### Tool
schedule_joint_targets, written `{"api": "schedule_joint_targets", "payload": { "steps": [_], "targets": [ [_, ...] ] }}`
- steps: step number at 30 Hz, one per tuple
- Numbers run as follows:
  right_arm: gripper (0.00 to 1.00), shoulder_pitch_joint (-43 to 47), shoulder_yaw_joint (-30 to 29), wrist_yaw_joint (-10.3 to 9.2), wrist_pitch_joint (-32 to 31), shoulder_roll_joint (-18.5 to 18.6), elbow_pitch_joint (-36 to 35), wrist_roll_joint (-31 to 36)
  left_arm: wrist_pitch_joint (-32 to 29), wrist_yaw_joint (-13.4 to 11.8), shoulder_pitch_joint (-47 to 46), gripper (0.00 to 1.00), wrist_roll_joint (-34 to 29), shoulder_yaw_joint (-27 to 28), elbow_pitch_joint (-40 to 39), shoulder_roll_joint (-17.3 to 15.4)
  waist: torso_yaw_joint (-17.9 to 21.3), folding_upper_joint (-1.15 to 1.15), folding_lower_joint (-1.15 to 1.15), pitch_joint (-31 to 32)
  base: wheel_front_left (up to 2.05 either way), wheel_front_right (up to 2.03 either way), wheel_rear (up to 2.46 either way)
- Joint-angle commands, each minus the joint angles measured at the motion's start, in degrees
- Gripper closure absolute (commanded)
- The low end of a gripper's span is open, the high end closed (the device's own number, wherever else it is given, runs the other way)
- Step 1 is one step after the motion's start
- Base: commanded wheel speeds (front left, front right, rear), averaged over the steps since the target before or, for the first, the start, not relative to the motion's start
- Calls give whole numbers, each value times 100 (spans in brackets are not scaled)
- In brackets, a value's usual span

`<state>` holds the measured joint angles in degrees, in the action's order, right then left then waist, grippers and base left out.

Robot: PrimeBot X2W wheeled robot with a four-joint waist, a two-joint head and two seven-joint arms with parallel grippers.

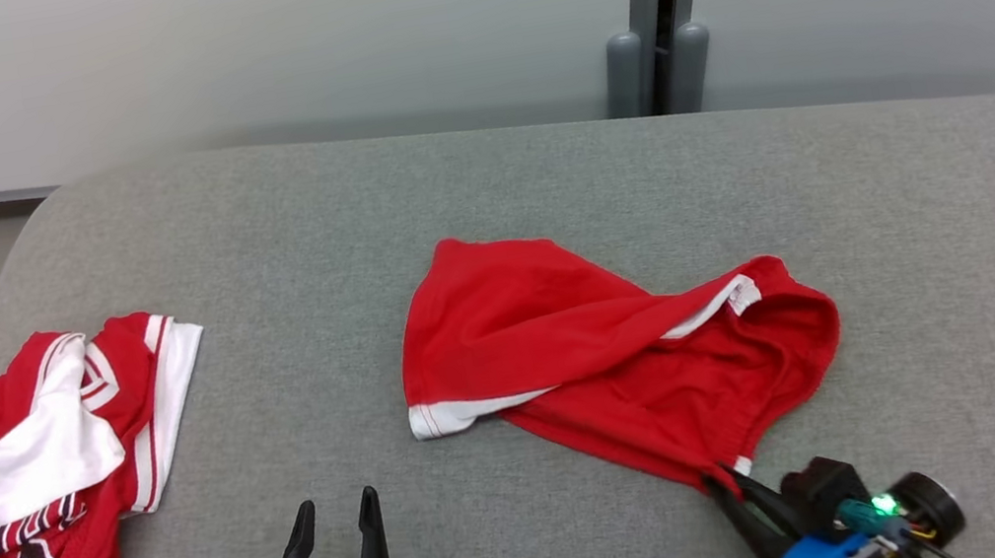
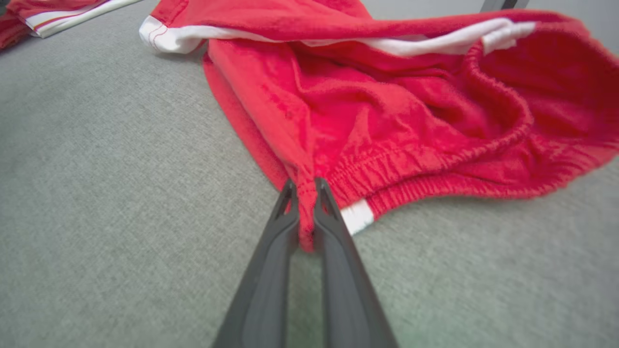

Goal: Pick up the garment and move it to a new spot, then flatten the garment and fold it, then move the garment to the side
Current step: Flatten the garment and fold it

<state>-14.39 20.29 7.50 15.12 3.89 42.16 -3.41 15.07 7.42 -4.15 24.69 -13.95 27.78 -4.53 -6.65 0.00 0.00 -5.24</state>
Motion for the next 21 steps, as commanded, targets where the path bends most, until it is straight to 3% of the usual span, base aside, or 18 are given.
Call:
{"api": "schedule_joint_targets", "payload": {
  "steps": [1,12,14,21],
  "targets": [
    [100,126,-37,-2,3,128,-49,-54,15,13,33,0,-26,8,-10,9,52,0,0,41,0,0,0],
    [100,1034,-791,-2,3,1049,-736,-373,15,13,215,0,-46,59,-19,52,361,0,0,301,0,0,0],
    [0,1113,-998,-2,3,1046,-781,-490,15,13,265,0,-42,39,-16,65,392,0,0,335,0,0,0],
    [0,1300,-1197,-1,3,845,-1810,-809,15,13,282,0,132,-530,-97,91,493,0,0,349,0,0,0]
  ]
}}
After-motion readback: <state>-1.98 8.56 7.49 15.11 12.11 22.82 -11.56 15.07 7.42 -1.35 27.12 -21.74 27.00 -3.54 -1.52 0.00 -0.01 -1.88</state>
